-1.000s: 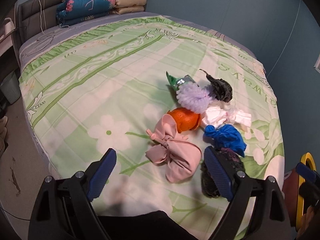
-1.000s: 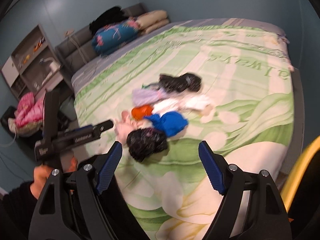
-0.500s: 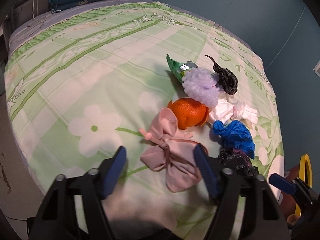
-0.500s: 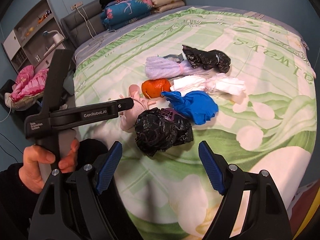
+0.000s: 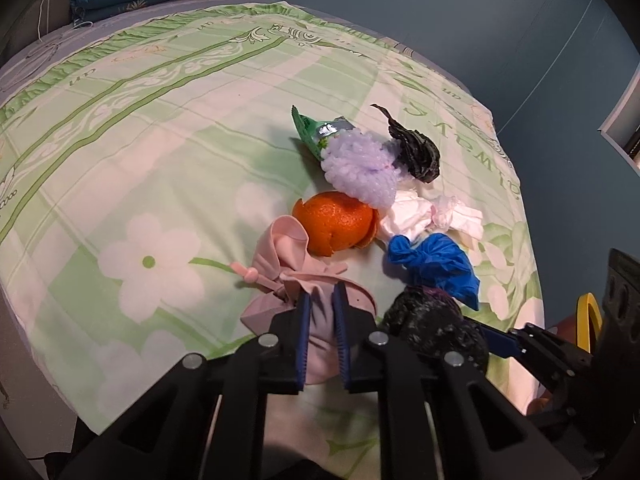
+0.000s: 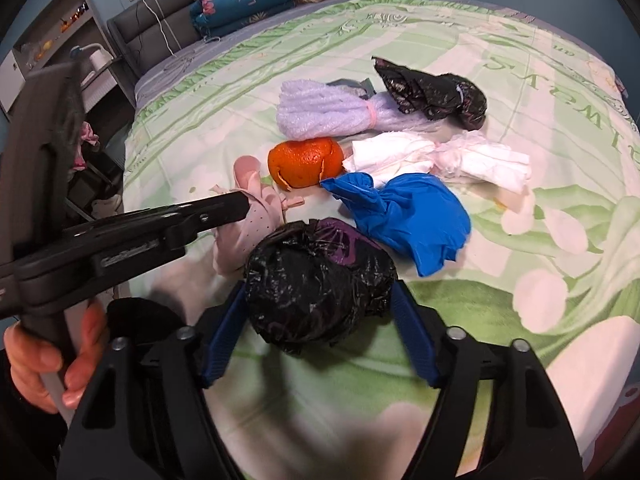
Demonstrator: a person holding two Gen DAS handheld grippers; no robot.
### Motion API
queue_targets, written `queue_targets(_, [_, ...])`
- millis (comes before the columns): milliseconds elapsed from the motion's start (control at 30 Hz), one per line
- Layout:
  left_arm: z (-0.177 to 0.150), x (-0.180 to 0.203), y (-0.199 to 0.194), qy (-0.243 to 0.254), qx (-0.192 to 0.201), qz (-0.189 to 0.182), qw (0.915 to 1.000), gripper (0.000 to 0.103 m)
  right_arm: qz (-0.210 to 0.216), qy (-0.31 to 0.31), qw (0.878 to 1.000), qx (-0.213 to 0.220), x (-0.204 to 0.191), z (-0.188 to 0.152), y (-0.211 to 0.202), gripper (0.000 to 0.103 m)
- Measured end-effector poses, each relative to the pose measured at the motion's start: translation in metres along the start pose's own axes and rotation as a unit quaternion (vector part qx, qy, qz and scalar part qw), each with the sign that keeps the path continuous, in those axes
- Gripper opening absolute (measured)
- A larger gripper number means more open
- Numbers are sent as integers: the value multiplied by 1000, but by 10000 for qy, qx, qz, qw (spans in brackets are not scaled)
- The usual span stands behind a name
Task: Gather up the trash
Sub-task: 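Grasp the pink cloth with the left tool while the right tool grasps the black bag, then carry the pink cloth and black bag over the yellow bin and release both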
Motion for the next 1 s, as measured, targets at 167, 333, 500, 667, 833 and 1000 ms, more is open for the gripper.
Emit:
queue_targets(167, [0, -1, -2, 15, 28, -64, 10000, 9, 12, 13, 10000, 70, 0, 4, -2, 38])
queue_targets(333, [-1, 0, -9, 6, 76, -108, 9999, 5, -21, 43, 9999, 157, 2, 3, -14, 29])
queue_targets(500, [-2, 0, -19, 58, 137, -51, 9999, 3, 55, 64, 9994, 327, 2, 2, -37, 27])
queue_targets(667, [-2, -1, -30, 87, 223, -41, 9997, 2, 138, 54, 9983, 562, -1, 1, -66, 27])
queue_targets(833, [-3, 0, -46, 105, 349, -50, 9993, 2, 229, 48, 9968, 771, -7, -2, -96, 27])
queue_targets(1000, [-4, 1, -64, 103, 499, -87, 9987, 2, 240, 53, 9948, 993, -9, -3, -126, 27])
Point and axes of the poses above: each gripper's, at about its wrist camera, not at the fingertips, and y roughly the way its jaws point, x to its right, z to its top, the point moved 6 cm from there along y, roughly the way its jaws point, and after that the axes turned 12 degrees about z, right-handed, at the moved point
